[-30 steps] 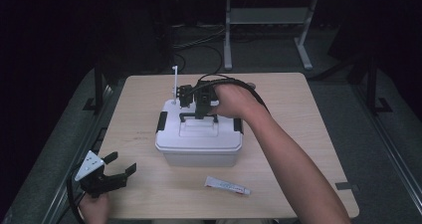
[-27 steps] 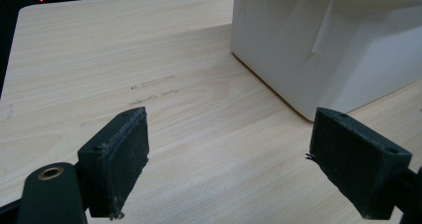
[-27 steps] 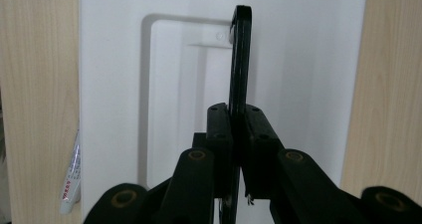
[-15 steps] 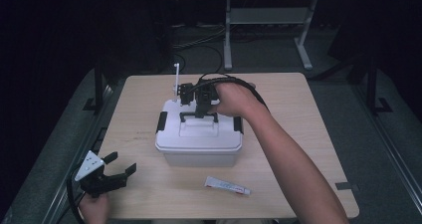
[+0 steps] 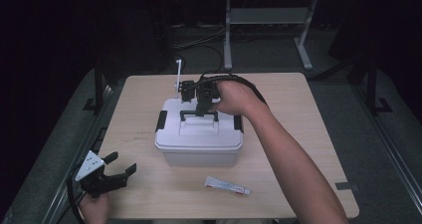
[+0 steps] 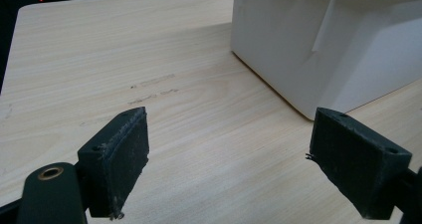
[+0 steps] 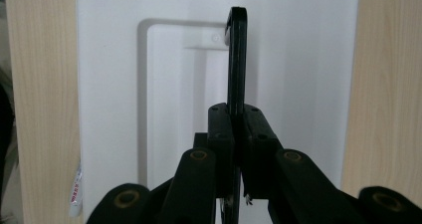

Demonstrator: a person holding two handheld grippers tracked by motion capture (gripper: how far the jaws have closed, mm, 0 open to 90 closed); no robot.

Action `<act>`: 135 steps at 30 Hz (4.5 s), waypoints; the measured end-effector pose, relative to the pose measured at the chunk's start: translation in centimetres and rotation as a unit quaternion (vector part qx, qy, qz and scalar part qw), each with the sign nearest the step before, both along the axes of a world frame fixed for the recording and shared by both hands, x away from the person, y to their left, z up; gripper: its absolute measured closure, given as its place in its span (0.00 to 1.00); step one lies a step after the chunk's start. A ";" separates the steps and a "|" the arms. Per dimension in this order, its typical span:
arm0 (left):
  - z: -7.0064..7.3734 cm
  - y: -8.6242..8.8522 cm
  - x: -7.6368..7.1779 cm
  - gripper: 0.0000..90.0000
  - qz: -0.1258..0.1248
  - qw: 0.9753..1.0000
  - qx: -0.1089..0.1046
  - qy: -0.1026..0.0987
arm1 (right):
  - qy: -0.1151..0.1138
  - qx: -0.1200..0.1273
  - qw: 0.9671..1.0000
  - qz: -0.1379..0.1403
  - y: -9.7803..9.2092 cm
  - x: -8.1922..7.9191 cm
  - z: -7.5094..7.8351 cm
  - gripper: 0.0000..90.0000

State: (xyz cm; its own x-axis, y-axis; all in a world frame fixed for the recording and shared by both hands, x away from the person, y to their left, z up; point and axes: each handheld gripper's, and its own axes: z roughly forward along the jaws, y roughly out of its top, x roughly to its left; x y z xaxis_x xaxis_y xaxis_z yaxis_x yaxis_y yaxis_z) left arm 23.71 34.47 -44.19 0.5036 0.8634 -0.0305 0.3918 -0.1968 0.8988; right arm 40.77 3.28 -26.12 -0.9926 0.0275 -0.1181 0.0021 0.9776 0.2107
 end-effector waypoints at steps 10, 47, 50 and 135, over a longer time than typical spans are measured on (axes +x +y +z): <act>0.0 0.0 0.0 0.17 -0.001 1.000 0.001 0.002 | -0.002 0.011 1.000 -0.005 -0.9 -0.1 1.0 0.94; -0.1 -0.2 0.1 0.17 -0.001 1.000 0.005 0.002 | -0.027 0.019 0.998 -0.054 -8.2 -1.1 5.0 0.94; -0.1 -0.2 0.1 0.17 -0.001 1.000 0.007 0.002 | -0.029 0.017 0.998 -0.058 -9.0 -1.1 5.1 0.94; -0.2 -0.9 0.1 0.17 -0.003 1.000 0.017 0.005 | 0.015 0.037 0.973 -0.226 -28.5 -3.3 -3.3 0.94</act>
State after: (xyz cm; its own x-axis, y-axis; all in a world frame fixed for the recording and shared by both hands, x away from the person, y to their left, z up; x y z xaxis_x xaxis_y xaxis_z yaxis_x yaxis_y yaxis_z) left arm 23.81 33.60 -44.36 0.5079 0.8614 -0.0074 0.4003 -0.2285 0.8875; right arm 37.52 -25.25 -29.39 -0.8796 0.4703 -0.0711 0.4360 0.8570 0.2748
